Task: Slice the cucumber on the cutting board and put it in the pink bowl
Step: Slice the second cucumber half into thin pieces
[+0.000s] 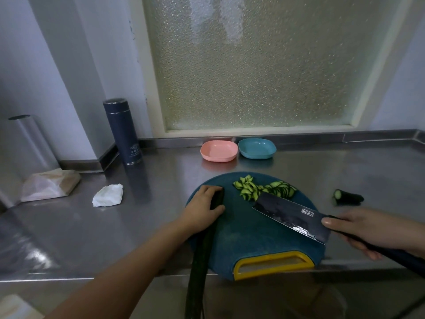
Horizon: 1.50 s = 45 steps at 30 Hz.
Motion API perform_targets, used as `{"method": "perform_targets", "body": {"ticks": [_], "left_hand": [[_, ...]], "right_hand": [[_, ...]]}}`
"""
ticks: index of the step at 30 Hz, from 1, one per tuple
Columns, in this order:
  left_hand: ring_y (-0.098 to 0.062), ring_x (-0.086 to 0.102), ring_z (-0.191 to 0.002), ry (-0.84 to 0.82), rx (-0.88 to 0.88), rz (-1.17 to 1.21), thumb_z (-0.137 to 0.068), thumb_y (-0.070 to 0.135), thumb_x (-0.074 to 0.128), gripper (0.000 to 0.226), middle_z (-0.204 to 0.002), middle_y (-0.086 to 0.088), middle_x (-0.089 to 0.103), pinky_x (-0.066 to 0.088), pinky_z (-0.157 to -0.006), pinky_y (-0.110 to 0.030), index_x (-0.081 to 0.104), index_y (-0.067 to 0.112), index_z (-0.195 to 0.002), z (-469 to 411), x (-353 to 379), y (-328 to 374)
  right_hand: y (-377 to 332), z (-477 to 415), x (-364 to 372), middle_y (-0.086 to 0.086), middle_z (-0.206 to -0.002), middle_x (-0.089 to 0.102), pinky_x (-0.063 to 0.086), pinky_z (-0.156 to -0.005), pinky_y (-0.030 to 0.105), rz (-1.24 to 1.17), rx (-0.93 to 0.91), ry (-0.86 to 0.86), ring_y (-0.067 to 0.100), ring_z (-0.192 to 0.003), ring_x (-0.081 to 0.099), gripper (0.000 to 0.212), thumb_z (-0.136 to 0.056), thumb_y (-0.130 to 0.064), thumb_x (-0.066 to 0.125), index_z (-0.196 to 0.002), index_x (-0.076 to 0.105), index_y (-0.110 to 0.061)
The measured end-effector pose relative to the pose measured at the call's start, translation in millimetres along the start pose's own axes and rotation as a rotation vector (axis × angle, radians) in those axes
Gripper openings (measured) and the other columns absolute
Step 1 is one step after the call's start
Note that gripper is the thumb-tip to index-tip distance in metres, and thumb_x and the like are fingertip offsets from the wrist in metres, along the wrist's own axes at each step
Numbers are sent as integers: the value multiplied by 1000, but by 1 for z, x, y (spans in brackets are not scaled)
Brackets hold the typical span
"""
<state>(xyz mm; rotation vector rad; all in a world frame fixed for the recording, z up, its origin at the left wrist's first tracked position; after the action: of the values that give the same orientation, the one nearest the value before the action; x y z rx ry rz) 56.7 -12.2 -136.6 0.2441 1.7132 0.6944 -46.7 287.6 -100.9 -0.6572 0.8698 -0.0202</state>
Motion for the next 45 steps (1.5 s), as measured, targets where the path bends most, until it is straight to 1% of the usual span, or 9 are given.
{"method": "perform_targets", "body": {"ticks": [5, 11, 16, 19, 24, 29, 33, 38, 45], "left_hand": [[-16, 37, -127, -61, -9, 13, -90, 28, 57, 57, -137, -2, 32, 30, -110, -28, 34, 21, -140, 1, -1, 1], [-18, 20, -139, -90, -55, -49, -88, 31, 57, 74, -152, -3, 19, 17, -113, -28, 16, 18, -149, -1, 2, 1], [-18, 35, -130, -91, -48, 24, -85, 29, 62, 69, -144, -4, 32, 29, -110, -29, 27, 20, -144, 2, -4, 1], [-15, 35, -129, -115, -9, -7, -84, 29, 61, 68, -141, -2, 34, 29, -107, -26, 28, 22, -143, 7, -2, 4], [-10, 35, -127, -124, 102, 0, -85, 30, 60, 63, -138, 4, 36, 28, -105, -21, 31, 24, -141, 18, 3, 10], [-5, 37, -121, -84, 166, 33, -88, 34, 59, 48, -129, 8, 43, 26, -97, -14, 42, 26, -133, 20, 3, 12], [-7, 36, -122, -60, 189, 31, -89, 33, 58, 48, -130, 7, 42, 27, -99, -17, 42, 25, -134, 21, 4, 11], [-8, 37, -120, -49, 206, 33, -89, 31, 58, 46, -128, 5, 41, 28, -100, -19, 43, 24, -133, 21, 3, 13], [-9, 39, -114, -60, 192, 17, -87, 37, 56, 47, -119, 6, 42, 33, -99, -24, 43, 27, -131, 21, 4, 11]], "right_hand": [[-21, 10, -6, 6, -45, 48, 40, -39, 26, 7, -101, 71, 18, -36, 48, 51, -80, -53, 52, -71, 53, -3], [-65, -2, 31, 0, -58, 57, 46, -47, 23, 123, -189, 291, 11, -44, 56, 31, -96, -44, 44, -82, 57, -19], [-85, -24, 59, -6, -74, 52, 44, -60, 30, 382, -224, 447, 15, -71, 56, 37, -97, -52, 34, -79, 49, -24], [-90, -33, 61, -6, -75, 49, 38, -56, 29, 427, -232, 442, 16, -69, 53, 36, -99, -50, 32, -77, 44, -25], [-99, -38, 54, -6, -69, 48, 47, -63, 33, 510, -298, 422, 17, -70, 54, 36, -99, -50, 34, -79, 46, -23], [-113, -43, 56, -6, -69, 47, 40, -58, 31, 584, -380, 430, 16, -65, 50, 34, -99, -46, 36, -82, 50, -20], [-115, -45, 56, -4, -74, 53, 44, -61, 31, 590, -411, 408, 16, -69, 55, 34, -99, -45, 37, -83, 53, -20], [-111, -44, 50, -8, -67, 48, 34, -51, 28, 593, -411, 389, 14, -64, 51, 33, -99, -46, 37, -79, 49, -22], [-114, -44, 46, -6, -69, 50, 46, -63, 33, 567, -416, 401, 17, -69, 57, 35, -98, -46, 38, -77, 51, -21]]}}
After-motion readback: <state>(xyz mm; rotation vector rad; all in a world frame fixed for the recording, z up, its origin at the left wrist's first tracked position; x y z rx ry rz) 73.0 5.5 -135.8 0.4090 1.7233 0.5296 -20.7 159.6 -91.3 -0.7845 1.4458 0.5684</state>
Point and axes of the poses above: each hand's wrist, its own z-axis away from the middle knuckle, its own x-axis out of the palm, y = z × x, the point moved 6 cm from there along -z, towards the middle knuckle
